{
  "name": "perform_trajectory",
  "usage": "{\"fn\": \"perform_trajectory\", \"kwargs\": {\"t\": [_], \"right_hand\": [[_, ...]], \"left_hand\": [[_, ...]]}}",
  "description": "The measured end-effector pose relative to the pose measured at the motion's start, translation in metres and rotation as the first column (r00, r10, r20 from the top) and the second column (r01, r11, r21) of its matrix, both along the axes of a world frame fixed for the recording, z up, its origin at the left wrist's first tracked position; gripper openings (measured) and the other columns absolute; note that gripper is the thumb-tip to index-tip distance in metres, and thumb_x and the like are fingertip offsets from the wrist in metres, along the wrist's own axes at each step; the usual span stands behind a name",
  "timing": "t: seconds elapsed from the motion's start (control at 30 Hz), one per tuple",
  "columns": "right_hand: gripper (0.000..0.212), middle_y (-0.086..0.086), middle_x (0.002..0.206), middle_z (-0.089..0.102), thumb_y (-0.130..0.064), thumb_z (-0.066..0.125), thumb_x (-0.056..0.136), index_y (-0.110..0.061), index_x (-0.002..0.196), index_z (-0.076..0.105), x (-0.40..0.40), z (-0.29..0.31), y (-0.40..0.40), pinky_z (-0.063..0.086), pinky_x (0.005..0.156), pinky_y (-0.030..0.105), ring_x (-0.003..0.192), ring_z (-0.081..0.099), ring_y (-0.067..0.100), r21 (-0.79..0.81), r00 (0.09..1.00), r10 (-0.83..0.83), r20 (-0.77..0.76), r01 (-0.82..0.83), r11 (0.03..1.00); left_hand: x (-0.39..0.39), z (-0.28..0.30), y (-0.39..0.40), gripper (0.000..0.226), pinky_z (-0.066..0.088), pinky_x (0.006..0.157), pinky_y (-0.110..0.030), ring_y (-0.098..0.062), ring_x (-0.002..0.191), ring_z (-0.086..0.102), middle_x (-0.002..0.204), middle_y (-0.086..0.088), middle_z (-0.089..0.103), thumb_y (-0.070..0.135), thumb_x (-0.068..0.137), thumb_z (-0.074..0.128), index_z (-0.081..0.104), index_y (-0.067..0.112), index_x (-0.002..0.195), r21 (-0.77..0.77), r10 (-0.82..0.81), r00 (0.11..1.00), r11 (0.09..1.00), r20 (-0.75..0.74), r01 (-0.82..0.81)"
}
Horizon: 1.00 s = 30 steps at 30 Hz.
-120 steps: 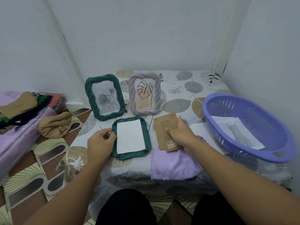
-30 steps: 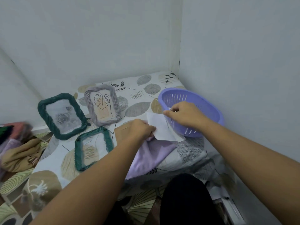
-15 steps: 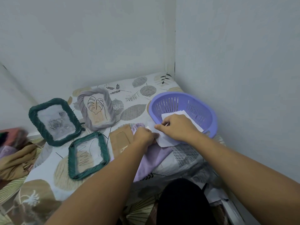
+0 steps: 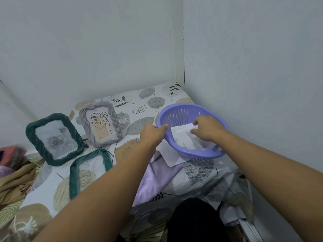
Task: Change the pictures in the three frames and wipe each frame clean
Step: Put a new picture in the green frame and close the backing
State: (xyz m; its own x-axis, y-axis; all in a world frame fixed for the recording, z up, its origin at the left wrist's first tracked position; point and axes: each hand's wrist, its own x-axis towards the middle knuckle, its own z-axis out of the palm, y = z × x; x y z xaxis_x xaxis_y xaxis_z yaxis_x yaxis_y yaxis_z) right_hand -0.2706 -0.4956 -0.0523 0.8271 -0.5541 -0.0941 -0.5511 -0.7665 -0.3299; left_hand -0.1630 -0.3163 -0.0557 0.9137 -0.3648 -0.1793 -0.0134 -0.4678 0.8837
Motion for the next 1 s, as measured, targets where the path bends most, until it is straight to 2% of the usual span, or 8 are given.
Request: {"fn": "perform_trajectory", "kwargs": {"t": [0.1,0.3,0.47,0.53,0.6,0.67,0.8,1.0], "right_hand": [[0.055,0.011,0.131,0.064,-0.045,0.073,0.09,-0.012,0.131,0.056,-0.002,-0.008,-0.004,0.046,0.087,0.034,0.121,0.058,0.031,-0.017,0.996,-0.009,-0.089,0.008,1.0],[0.078,0.013,0.128,0.062,-0.039,0.09,0.071,-0.012,0.13,0.046,0.0,-0.013,0.002,0.055,0.078,0.036,0.111,0.064,0.033,0.029,0.982,-0.031,-0.184,0.037,0.999],[0.083,0.011,0.113,0.062,-0.035,0.092,0.07,-0.01,0.131,0.041,-0.001,-0.008,0.005,0.048,0.048,0.032,0.093,0.065,0.033,0.073,0.975,-0.052,-0.216,0.069,0.995],[0.088,0.009,0.109,0.058,-0.039,0.091,0.07,-0.009,0.134,0.04,-0.001,-0.007,0.005,0.049,0.054,0.032,0.092,0.065,0.033,0.09,0.97,-0.051,-0.237,0.074,0.993],[0.097,0.012,0.125,0.054,-0.05,0.091,0.066,-0.011,0.138,0.04,-0.002,-0.006,0.007,0.05,0.063,0.034,0.109,0.062,0.035,0.071,0.964,-0.04,-0.263,0.061,0.996],[0.102,0.015,0.139,0.048,-0.058,0.09,0.062,-0.013,0.139,0.04,-0.002,-0.007,0.009,0.048,0.061,0.032,0.118,0.056,0.036,0.05,0.961,-0.031,-0.274,0.046,0.998],[0.095,0.014,0.135,0.051,-0.048,0.093,0.064,-0.011,0.134,0.041,-0.004,-0.005,0.01,0.041,0.043,0.029,0.091,0.059,0.031,0.1,0.963,-0.03,-0.267,0.058,0.993],[0.076,0.007,0.107,0.058,-0.034,0.096,0.066,-0.01,0.119,0.046,-0.001,-0.004,0.007,0.048,0.047,0.031,0.078,0.065,0.028,0.174,0.968,-0.043,-0.248,0.088,0.981]], "left_hand": [[0.001,-0.003,-0.004,0.027,0.033,0.058,-0.03,-0.022,0.056,0.038,0.07,-0.013,0.051,0.018,0.091,0.073,0.056,0.006,0.074,0.018,0.002,1.0,1.0,-0.018,-0.002],[0.001,-0.003,-0.002,0.03,0.026,0.05,-0.025,-0.019,0.046,0.03,0.056,-0.007,0.041,0.014,0.091,0.074,0.052,0.006,0.072,0.006,-0.001,0.999,1.0,-0.046,0.001],[0.002,-0.004,-0.001,0.026,0.028,0.051,-0.026,-0.02,0.046,0.032,0.059,-0.009,0.045,0.017,0.091,0.075,0.057,0.004,0.077,-0.001,-0.007,0.999,1.0,-0.039,0.007],[0.003,-0.006,-0.001,0.025,0.028,0.051,-0.026,-0.02,0.046,0.033,0.062,-0.011,0.049,0.017,0.091,0.075,0.059,0.003,0.078,-0.014,-0.006,0.999,1.0,-0.045,0.006],[0.004,-0.006,-0.001,0.024,0.029,0.05,-0.025,-0.019,0.047,0.034,0.066,-0.012,0.051,0.018,0.091,0.075,0.059,0.003,0.08,-0.027,-0.008,0.998,1.0,-0.055,0.006],[0.004,-0.006,-0.001,0.024,0.03,0.049,-0.025,-0.019,0.047,0.035,0.064,-0.01,0.05,0.018,0.092,0.075,0.058,0.004,0.082,-0.028,-0.008,0.998,1.0,-0.062,0.006],[0.003,-0.005,-0.001,0.026,0.031,0.049,-0.025,-0.018,0.046,0.036,0.061,-0.009,0.05,0.019,0.092,0.074,0.059,0.004,0.079,-0.025,-0.012,0.999,1.0,-0.053,0.01],[0.002,-0.005,0.001,0.024,0.03,0.05,-0.024,-0.019,0.046,0.038,0.064,-0.011,0.055,0.02,0.091,0.075,0.064,0.002,0.08,-0.022,-0.004,0.999,1.0,-0.053,0.003]]}}
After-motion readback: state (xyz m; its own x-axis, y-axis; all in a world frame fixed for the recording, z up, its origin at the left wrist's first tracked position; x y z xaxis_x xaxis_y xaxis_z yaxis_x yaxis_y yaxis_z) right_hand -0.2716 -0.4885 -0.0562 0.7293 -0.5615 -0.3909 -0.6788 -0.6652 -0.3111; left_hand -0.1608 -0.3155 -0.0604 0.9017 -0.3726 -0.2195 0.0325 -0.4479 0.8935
